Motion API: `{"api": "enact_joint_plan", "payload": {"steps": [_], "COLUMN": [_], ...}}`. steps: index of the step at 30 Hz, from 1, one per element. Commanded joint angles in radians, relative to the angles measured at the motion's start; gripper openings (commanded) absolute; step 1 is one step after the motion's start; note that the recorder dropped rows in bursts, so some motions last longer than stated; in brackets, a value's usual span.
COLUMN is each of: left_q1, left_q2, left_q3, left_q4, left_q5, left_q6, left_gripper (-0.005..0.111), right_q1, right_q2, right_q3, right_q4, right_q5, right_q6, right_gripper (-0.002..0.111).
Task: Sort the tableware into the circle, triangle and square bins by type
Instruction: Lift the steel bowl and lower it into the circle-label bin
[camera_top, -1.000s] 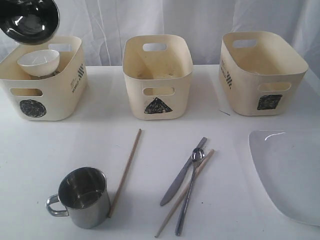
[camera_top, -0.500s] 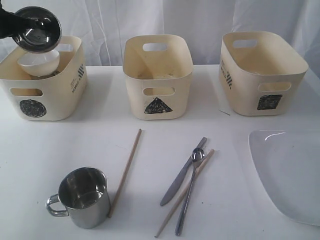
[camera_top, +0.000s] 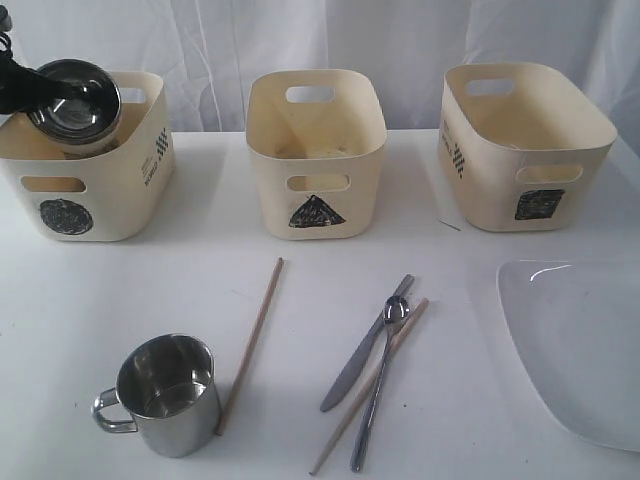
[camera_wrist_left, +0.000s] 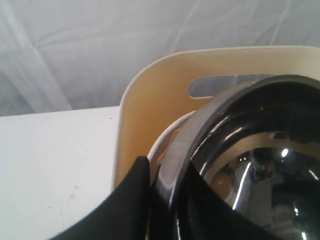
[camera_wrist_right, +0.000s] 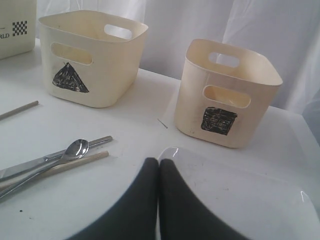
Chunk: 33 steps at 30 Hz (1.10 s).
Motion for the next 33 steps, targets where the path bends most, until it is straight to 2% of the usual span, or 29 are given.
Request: {"api": "enact_joint_plan", "payload": {"steps": [1, 3, 4, 6, 8, 11, 18, 20, 23, 26, 30, 33], "left_q1": [0.001, 0.001, 0.001, 0.001, 0.001, 0.001, -0.017, -0.029, -0.057, -0.057, -0.057, -0.059], "left_q2": [-0.019, -0.033, -0.043, -0.063, -0.08, -0.105, -0.138, -0.17, -0.297, -0.413, -0.613, -0.69], "left_q3": [-0.034, -0.034, -0.034, -0.034, -0.034, -0.034, -0.009, 0.045, 0.207, 0.328, 0.558, 0.717], "left_q4": [-0.009, -0.014, -0.014, -0.015, -0.01, -0.004, -0.024, -0.051, -0.051, -0.057, -0.057, -0.109], "left_q5": [0.073, 0.077, 0.079, 0.092, 0.135, 0.253, 0.62, 0.633, 0.586, 0.579, 0.476, 0.436], "left_q6": [-0.006, -0.006, -0.012, -0.022, -0.022, -0.022, -0.012, 0.022, 0.035, 0.035, 0.051, 0.051], "left_gripper": [0.043, 0.053, 0.053, 0.051, 0.044, 0.034, 0.033, 0.033, 0.033, 0.033, 0.033, 0.033], "right_q1": [0.003, 0.003, 0.003, 0.003, 0.003, 0.003, 0.003, 0.003, 0.003, 0.003, 0.003, 0.003], "right_q2": [-0.007, -0.007, -0.007, -0.007, -0.007, -0.007, -0.007, -0.007, -0.007, -0.007, -0.007, -0.007], "right_q3": [0.005, 0.005, 0.005, 0.005, 0.005, 0.005, 0.005, 0.005, 0.005, 0.005, 0.005, 0.005], "right_q4": [-0.005, -0.005, -0.005, -0.005, -0.005, -0.005, -0.005, -0.005, -0.005, -0.005, -0.005, -0.005], "right_q5": [-0.011, -0.011, -0.011, -0.011, -0.011, -0.011, -0.011, -0.011, -0.011, -0.011, -0.011, -0.011], "right_q6": [-0.002, -0.002, -0.002, -0.002, -0.002, -0.002, -0.002, -0.002, -0.002, -0.002, -0.002, -0.002], "right_gripper": [0.0, 0.0, 0.0, 0.0, 0.0, 0.0, 0.0, 0.0, 0.0, 0.0, 0.0, 0.0]}}
